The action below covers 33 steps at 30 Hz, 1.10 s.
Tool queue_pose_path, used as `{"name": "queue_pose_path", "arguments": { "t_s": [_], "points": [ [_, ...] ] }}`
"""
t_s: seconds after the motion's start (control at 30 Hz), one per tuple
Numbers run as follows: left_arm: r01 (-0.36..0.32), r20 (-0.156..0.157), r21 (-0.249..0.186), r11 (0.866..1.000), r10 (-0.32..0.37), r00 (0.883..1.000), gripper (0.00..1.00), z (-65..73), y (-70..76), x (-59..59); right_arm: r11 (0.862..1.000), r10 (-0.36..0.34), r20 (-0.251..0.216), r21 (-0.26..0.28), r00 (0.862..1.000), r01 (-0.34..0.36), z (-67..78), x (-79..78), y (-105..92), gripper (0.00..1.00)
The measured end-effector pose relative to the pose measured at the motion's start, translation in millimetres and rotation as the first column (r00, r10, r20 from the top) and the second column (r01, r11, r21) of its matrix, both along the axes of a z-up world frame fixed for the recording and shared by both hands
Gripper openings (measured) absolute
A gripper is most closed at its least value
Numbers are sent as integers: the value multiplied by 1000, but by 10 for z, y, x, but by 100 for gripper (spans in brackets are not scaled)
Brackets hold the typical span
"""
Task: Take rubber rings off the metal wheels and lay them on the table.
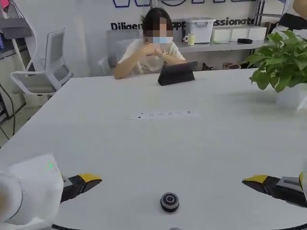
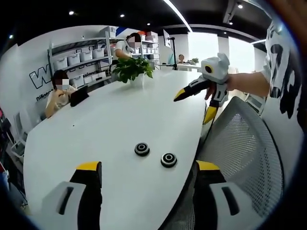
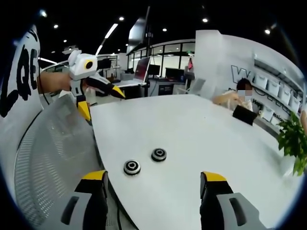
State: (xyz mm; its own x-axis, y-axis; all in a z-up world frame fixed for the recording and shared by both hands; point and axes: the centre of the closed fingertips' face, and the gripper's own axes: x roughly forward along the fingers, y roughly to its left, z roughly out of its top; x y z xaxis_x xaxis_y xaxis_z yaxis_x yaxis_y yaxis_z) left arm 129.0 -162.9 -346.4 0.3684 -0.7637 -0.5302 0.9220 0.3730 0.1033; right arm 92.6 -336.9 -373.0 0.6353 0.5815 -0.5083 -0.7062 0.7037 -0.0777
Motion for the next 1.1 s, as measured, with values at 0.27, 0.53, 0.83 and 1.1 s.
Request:
{"name": "queue_pose_path", "arguments": {
  "t_s": [0.27,0.53,0.83,1.1],
  "points": [
    [36,11,2,999,-36,999,73,-2,-125,50,1000,16,6,6,1000,-16,-10,86,31,75],
    [70,11,16,997,-70,997,69,-72,-233,83,999,40,5,12,999,-40,-58,177,99,70],
    [95,-5,2,995,-95,995,67,-114,-401,133,998,67,-6,16,998,-67,-154,235,176,66],
    [146,2,13,989,-146,989,63,-204,-548,112,996,84,-22,35,996,-83,-266,268,219,62]
  ]
}}
